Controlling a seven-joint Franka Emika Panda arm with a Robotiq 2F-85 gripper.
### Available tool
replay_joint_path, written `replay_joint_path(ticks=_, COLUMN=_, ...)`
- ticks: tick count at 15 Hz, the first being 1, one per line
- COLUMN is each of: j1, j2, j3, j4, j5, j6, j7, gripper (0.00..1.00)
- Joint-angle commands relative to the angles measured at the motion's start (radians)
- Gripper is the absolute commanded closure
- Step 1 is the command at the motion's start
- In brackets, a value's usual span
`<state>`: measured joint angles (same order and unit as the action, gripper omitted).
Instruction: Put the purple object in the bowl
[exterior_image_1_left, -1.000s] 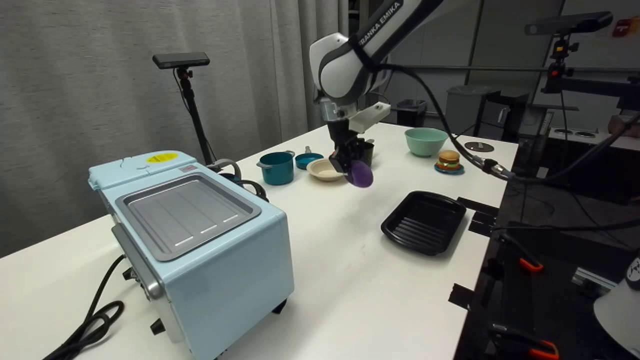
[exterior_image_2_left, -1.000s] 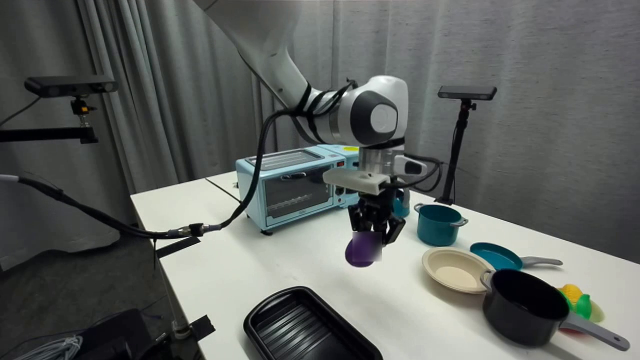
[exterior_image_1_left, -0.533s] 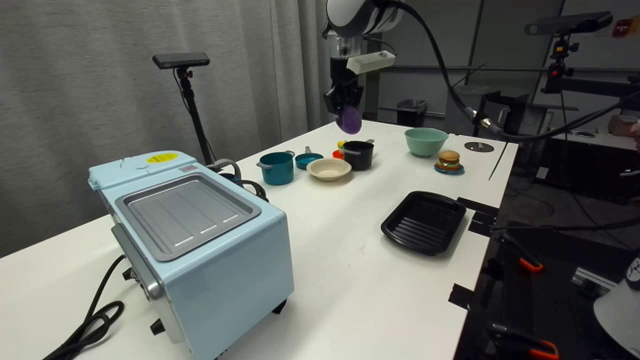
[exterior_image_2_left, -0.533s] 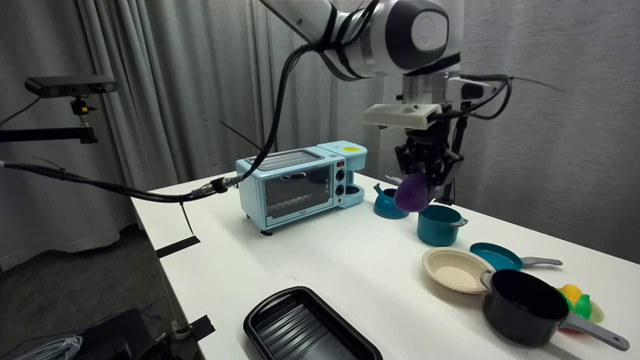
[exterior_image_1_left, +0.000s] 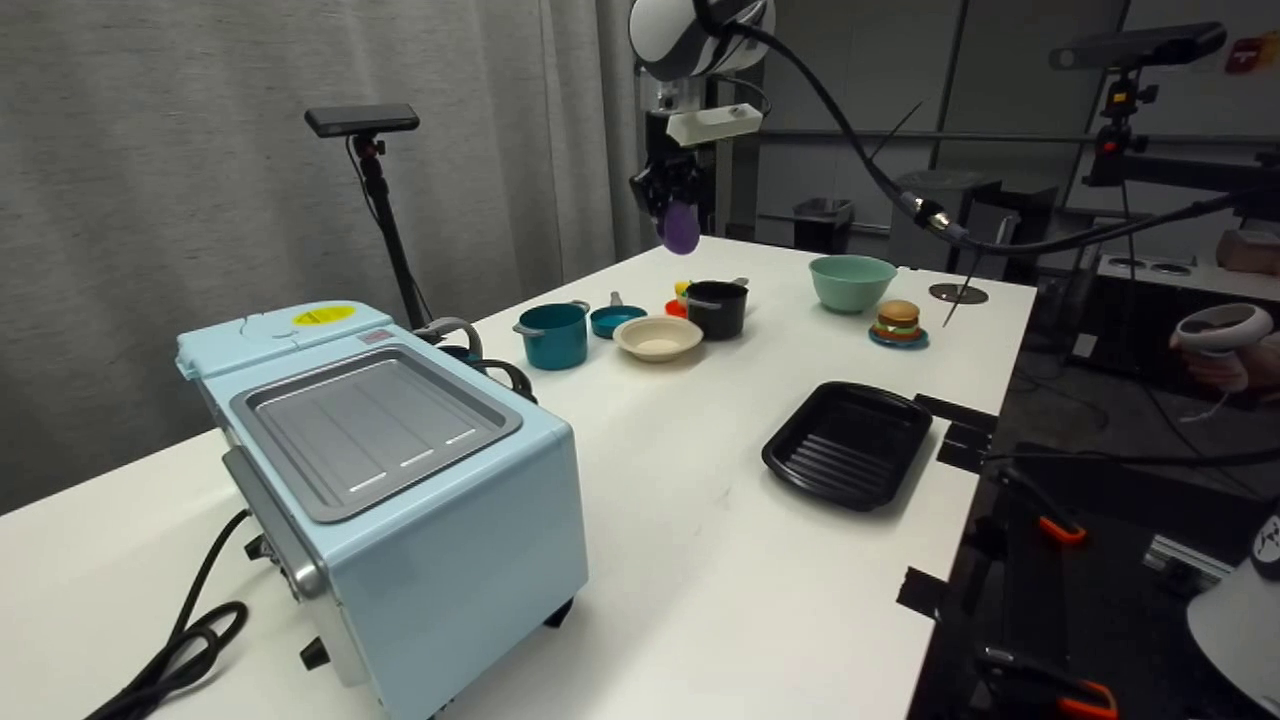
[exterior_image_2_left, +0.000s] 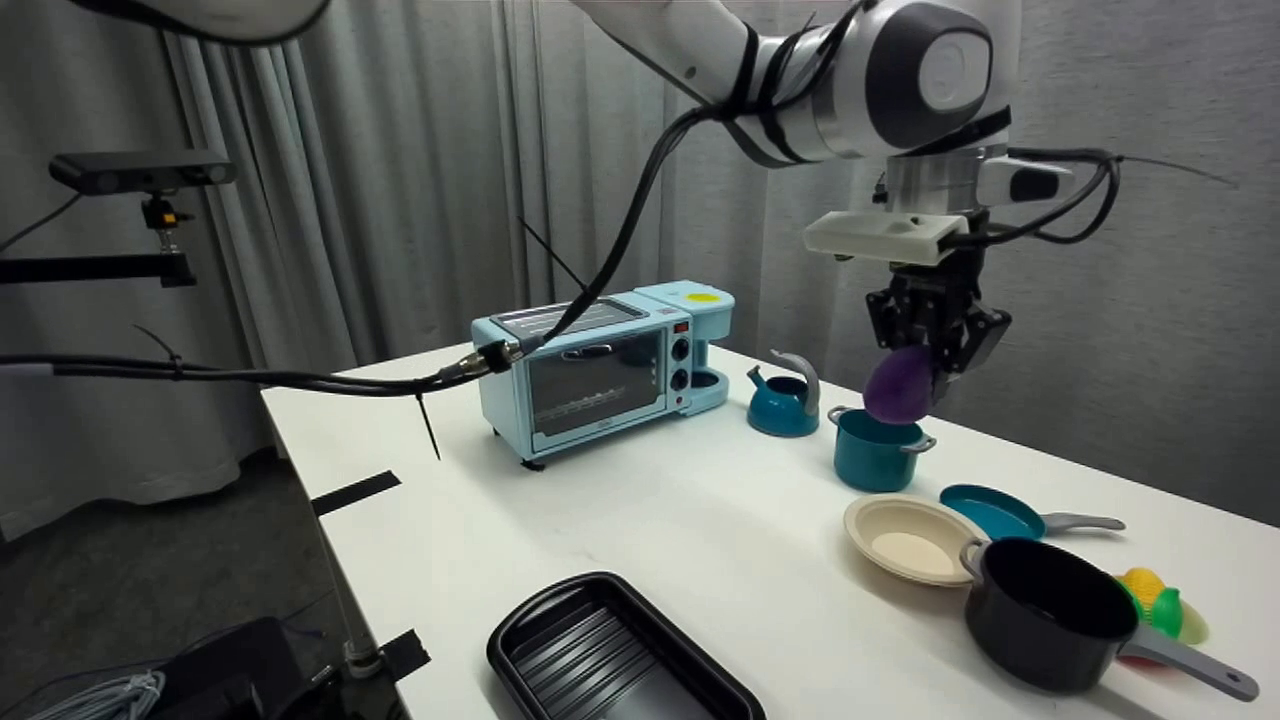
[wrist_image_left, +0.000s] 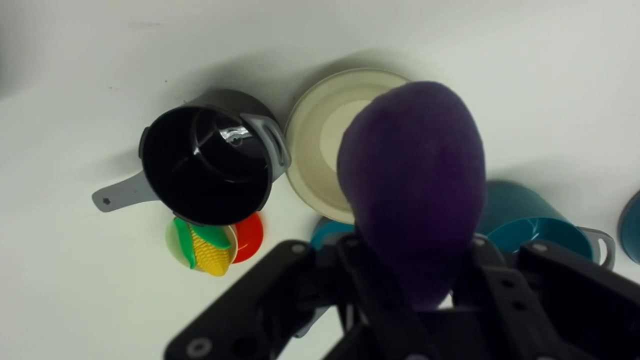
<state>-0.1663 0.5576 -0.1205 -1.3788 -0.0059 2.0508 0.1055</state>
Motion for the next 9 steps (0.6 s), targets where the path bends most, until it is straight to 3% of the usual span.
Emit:
replay_joint_path(ticks=1, j1=0.003, j2=0.187, j3=0.004, j4=0.241, j5=0.016, j6=-0.101, j7=0.041, gripper=0.94)
replay_joint_path(ticks=9, j1=0.014, j2=0.472, j3=-0.006, j4=0.530, j5=-0.001, j6=-0.228, j7=0.119, gripper=0.94)
